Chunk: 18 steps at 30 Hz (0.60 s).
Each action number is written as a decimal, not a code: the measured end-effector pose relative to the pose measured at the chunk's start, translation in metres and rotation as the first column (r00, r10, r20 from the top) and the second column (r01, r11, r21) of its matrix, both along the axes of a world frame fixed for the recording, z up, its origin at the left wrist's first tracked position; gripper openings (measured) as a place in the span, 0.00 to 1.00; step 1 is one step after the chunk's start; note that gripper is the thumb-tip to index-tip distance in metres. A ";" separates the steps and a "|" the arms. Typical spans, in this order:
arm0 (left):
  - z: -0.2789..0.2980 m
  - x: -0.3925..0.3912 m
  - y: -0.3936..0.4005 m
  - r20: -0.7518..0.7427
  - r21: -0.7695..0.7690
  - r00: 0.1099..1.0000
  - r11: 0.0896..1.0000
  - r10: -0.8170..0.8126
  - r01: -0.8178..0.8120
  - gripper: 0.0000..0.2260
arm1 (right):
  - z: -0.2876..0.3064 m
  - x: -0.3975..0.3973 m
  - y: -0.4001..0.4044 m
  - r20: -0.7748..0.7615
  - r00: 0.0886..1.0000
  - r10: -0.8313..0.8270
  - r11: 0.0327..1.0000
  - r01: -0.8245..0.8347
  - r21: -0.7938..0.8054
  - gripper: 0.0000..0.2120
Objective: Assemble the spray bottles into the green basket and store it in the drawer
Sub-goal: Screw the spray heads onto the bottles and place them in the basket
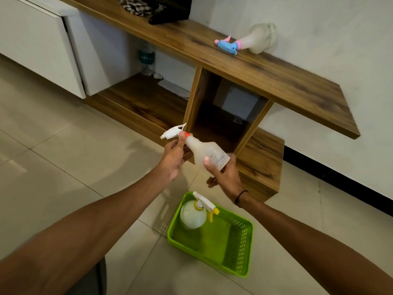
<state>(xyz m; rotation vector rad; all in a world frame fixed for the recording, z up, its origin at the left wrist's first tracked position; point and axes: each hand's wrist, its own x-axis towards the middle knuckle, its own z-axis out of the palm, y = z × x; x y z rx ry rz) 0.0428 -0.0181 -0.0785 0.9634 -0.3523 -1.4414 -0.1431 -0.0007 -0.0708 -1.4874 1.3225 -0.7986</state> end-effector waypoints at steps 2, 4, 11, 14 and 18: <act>-0.002 -0.001 0.001 0.004 -0.043 0.997 0.996 -0.076 0.076 0.17 | 0.005 -0.012 -0.004 0.090 0.996 0.006 0.931 -0.038 0.364 0.50; -0.003 -0.005 0.003 0.035 -0.077 0.992 0.989 -0.121 0.123 0.15 | 0.005 -0.025 -0.006 0.124 0.992 -0.014 0.813 -0.061 0.579 0.54; -0.002 -0.022 0.002 0.081 -0.043 0.996 0.999 0.027 -0.023 0.15 | 0.006 -0.020 -0.001 0.170 0.979 -0.116 0.981 0.086 0.175 0.46; -0.002 -0.028 0.003 0.075 -0.018 0.997 1.000 0.006 -0.005 0.18 | -0.004 -0.021 -0.001 0.134 0.986 -0.100 0.994 0.104 -0.026 0.34; -0.002 -0.032 0.006 0.082 -0.033 0.992 0.995 -0.094 0.097 0.12 | 0.009 -0.041 0.000 0.273 0.951 -0.143 0.802 -0.051 0.595 0.47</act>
